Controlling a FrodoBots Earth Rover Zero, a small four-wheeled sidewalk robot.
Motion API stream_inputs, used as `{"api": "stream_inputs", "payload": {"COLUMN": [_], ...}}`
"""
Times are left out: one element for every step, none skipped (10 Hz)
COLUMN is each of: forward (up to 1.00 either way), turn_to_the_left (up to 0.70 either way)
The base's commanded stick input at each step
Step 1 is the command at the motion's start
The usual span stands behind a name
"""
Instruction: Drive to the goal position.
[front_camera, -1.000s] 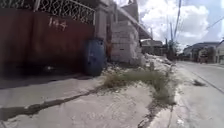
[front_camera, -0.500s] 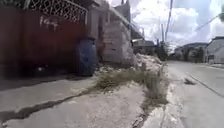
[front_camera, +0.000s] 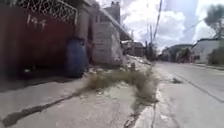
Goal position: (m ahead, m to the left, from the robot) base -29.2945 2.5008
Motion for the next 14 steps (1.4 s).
{"api": "stream_inputs", "payload": {"forward": [0.00,0.00,0.00,0.00,0.00,0.00,0.00,0.00,0.00,0.00,0.00,0.00,0.00,0.00], "turn_to_the_left": [-0.70,-0.70,-0.70,-0.70,-0.70,-0.70,-0.70,-0.70,-0.70,-0.70,-0.70,-0.70,-0.70,-0.70]}}
